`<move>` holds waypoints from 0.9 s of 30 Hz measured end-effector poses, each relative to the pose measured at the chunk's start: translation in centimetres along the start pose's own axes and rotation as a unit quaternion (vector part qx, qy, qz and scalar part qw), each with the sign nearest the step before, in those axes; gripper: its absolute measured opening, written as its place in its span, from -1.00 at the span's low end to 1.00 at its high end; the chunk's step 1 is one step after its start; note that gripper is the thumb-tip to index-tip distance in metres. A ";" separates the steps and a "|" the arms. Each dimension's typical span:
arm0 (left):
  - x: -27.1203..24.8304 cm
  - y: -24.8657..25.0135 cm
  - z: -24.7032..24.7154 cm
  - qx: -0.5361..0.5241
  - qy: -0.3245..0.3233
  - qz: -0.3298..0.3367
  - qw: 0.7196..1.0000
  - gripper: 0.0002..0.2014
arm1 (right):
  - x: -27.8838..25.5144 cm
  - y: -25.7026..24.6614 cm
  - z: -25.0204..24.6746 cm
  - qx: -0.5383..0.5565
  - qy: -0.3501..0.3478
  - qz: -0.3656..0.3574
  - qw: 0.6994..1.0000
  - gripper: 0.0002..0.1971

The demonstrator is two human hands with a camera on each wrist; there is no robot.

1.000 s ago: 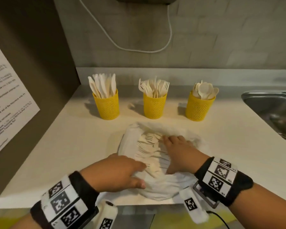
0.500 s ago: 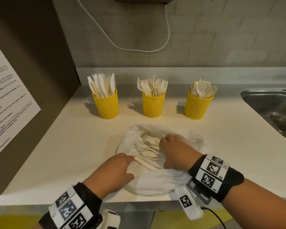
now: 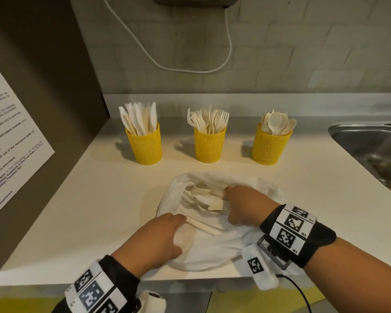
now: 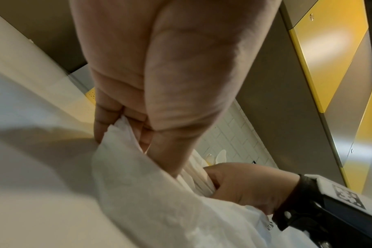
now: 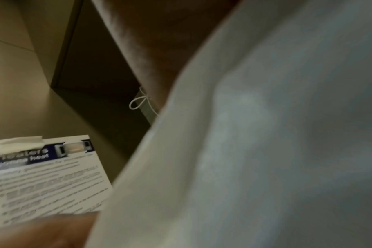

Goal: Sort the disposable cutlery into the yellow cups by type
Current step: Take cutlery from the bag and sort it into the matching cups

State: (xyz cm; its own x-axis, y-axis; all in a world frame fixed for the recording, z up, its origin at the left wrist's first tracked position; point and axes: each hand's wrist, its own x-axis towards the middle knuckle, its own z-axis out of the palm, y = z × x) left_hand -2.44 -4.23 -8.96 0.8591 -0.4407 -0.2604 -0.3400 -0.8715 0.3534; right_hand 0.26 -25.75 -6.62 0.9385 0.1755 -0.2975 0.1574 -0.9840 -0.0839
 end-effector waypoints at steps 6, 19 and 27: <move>0.1 -0.3 -0.1 -0.005 0.000 -0.003 1.000 -0.33 | 0.3 0.3 -0.8 0.118 -0.006 0.010 0.993 -0.79; 0.7 -0.2 0.0 0.004 -0.001 0.004 1.000 -0.33 | 1.6 -2.2 0.5 -0.014 0.042 -0.020 0.999 -0.53; 0.7 -0.2 -0.1 0.004 -0.001 0.007 1.000 -0.32 | 1.9 -3.2 0.3 -0.005 0.067 -0.089 0.994 -0.56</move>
State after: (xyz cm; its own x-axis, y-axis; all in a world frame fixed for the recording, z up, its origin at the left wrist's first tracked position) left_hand -1.78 -4.35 -9.11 0.8535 -0.4538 -0.2562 -0.3559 -0.8667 0.3497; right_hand 1.39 -22.23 -7.23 0.9276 0.3423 -0.1499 0.3278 -0.9379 -0.1137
